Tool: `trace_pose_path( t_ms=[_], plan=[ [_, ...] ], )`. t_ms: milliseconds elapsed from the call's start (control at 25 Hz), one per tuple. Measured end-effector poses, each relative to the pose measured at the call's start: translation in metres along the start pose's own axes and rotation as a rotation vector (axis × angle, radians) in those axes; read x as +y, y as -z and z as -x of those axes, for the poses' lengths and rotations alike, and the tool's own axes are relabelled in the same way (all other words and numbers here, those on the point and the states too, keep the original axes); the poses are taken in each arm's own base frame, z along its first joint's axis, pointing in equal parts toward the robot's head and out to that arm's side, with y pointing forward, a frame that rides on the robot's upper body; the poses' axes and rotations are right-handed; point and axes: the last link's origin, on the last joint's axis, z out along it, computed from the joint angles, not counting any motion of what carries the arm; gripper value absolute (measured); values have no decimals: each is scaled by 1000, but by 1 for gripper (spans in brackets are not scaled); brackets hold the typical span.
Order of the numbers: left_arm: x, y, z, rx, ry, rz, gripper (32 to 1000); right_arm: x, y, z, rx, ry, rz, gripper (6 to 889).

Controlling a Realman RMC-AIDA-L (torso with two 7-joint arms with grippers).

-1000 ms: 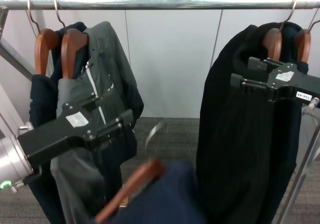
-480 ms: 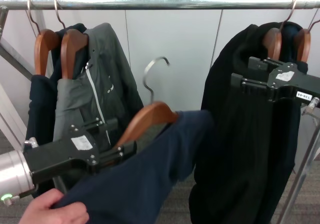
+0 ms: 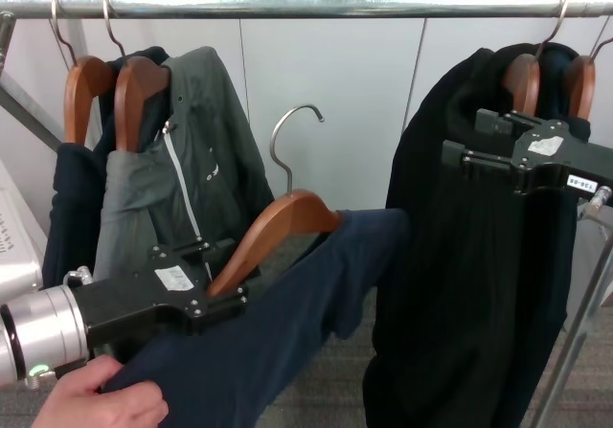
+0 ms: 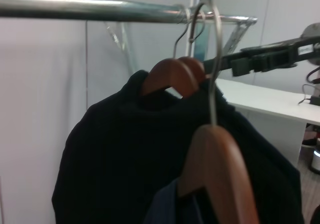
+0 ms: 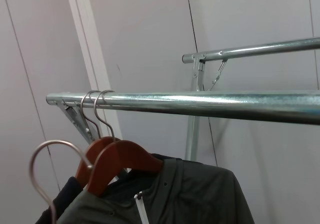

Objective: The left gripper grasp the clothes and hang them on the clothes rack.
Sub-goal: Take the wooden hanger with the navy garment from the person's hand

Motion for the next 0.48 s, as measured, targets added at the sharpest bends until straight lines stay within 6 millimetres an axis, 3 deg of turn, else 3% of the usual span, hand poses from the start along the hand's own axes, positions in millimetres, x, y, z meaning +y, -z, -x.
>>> trace_pose_path(
  t_ms=[280, 480],
  plan=[
    [-2, -1, 1, -9, 5, -10, 560, 0, 0, 0, -2, -2, -3, 818],
    [-4, 0, 0, -2, 7, -23, 380, 0, -1, 0, -3, -3, -3, 818]
  ],
)
